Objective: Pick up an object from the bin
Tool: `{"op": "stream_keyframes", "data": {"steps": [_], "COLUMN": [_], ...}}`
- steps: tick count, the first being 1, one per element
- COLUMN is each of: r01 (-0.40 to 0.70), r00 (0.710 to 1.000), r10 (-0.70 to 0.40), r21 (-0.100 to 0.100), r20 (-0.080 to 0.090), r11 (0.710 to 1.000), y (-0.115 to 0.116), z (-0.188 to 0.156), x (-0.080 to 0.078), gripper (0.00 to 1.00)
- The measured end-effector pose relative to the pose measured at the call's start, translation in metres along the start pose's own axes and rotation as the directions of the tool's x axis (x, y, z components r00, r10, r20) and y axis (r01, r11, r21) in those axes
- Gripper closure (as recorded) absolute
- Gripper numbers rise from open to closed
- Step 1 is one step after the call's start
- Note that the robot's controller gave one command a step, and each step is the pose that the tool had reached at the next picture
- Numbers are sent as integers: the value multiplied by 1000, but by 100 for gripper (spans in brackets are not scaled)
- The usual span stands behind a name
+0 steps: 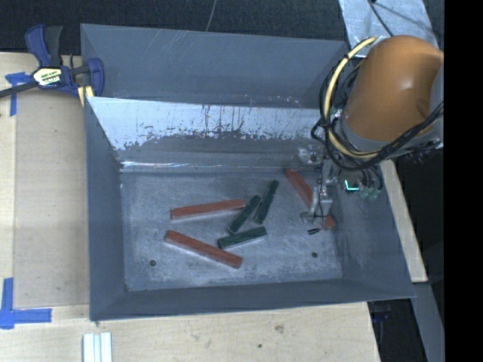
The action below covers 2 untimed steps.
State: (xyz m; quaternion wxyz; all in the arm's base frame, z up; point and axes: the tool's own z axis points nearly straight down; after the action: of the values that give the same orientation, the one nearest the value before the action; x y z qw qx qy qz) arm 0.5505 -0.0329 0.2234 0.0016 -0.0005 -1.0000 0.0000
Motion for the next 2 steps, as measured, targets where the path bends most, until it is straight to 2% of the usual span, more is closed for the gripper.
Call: {"op": "stream_keyframes", "data": {"steps": [1, 2], "r01": [1, 140], "r00": [1000, 990], "r10": [-1, -140], "r21": [1, 2], "r20": [7, 9], "r11": [1000, 990], "y": [0, 8], "z": [-3, 41], "x": [-2, -13], "gripper": [0, 0]}}
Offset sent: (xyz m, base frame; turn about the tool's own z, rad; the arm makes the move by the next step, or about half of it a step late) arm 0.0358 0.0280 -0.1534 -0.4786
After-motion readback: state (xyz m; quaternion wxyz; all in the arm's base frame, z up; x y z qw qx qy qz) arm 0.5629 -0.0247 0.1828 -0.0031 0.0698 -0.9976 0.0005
